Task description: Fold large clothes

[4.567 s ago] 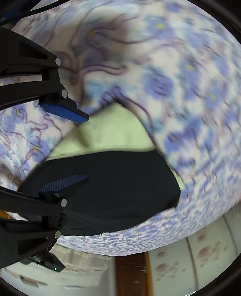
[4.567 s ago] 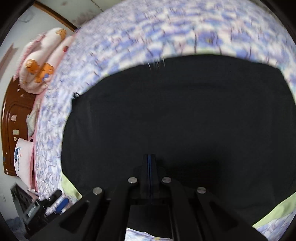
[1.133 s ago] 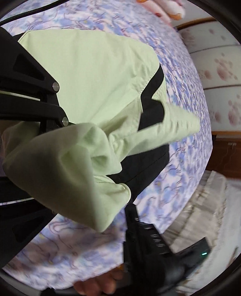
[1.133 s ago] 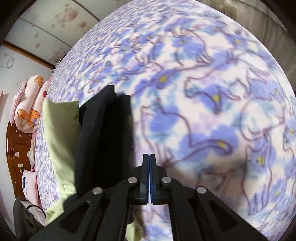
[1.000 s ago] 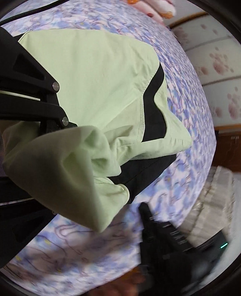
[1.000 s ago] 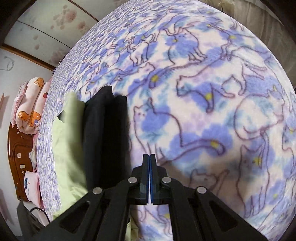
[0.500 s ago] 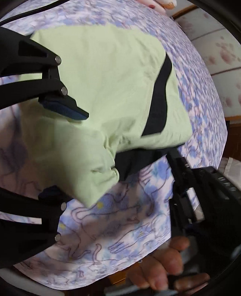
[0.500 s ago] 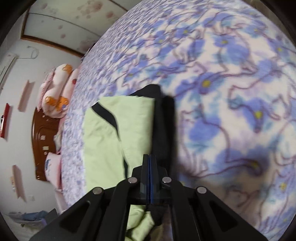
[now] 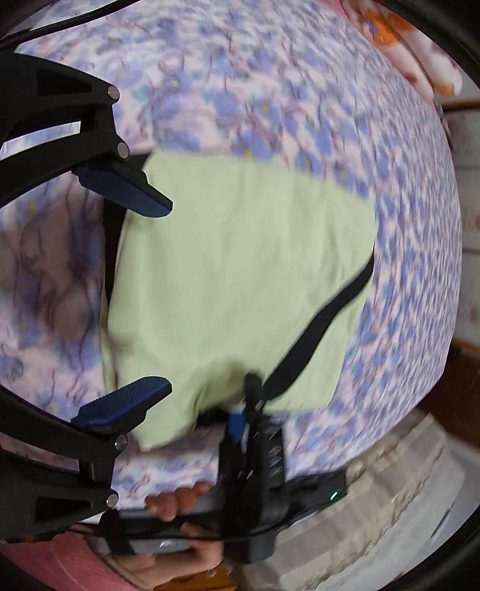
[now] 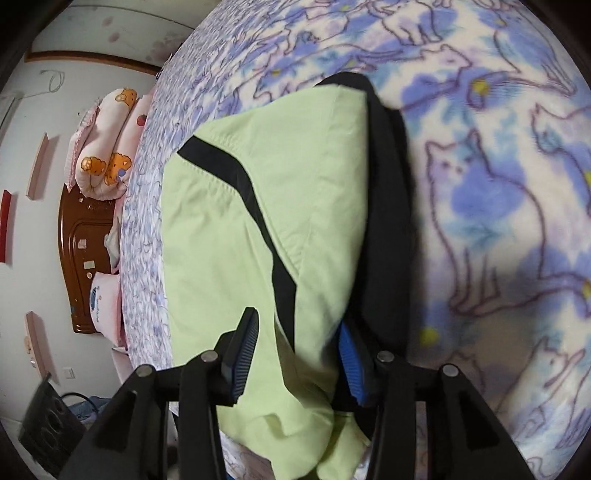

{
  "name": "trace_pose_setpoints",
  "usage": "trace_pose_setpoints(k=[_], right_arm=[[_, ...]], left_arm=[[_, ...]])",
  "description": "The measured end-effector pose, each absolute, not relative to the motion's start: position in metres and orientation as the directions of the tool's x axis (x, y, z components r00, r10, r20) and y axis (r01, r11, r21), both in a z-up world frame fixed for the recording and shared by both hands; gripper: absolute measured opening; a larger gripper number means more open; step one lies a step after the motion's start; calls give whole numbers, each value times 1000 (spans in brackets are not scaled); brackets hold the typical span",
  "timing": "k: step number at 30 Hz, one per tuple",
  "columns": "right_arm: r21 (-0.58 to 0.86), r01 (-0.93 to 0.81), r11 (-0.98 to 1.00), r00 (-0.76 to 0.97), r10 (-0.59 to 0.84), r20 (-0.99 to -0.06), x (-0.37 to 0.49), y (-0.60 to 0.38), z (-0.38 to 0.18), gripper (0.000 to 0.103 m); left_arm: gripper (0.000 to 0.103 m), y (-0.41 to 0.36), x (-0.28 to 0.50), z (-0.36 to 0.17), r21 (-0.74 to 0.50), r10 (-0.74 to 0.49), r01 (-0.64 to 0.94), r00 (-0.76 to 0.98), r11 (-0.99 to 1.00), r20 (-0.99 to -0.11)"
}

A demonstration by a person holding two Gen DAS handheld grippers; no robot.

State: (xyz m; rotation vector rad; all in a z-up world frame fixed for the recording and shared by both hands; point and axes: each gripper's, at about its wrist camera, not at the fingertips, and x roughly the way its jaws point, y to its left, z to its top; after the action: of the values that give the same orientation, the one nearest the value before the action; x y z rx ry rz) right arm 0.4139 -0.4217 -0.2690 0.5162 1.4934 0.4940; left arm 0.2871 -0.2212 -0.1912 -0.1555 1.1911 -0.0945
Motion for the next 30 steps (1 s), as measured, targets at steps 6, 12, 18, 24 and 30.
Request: trace_pose_setpoints(k=[6, 12, 18, 24, 30], right_arm=[[515, -55, 856, 5, 516, -857, 415, -414, -263, 10], [456, -88, 885, 31, 460, -887, 419, -424, -246, 4], [398, -15, 917, 55, 398, -916, 428, -454, -259, 4], [347, -82, 934, 41, 351, -935, 421, -437, -274, 8], [451, 87, 888, 38, 450, -892, 402, -470, -265, 30]], left_arm=[[87, -180, 299, -205, -166, -135, -73, 318, 983, -939], [87, -157, 304, -217, -146, -119, -96, 244, 985, -962], [87, -145, 309, -224, -144, -119, -102, 222, 984, -968], [87, -142, 314, -240, -155, -135, -100, 181, 983, -974], [87, -139, 311, -253, -185, -171, -98, 141, 978, -975]])
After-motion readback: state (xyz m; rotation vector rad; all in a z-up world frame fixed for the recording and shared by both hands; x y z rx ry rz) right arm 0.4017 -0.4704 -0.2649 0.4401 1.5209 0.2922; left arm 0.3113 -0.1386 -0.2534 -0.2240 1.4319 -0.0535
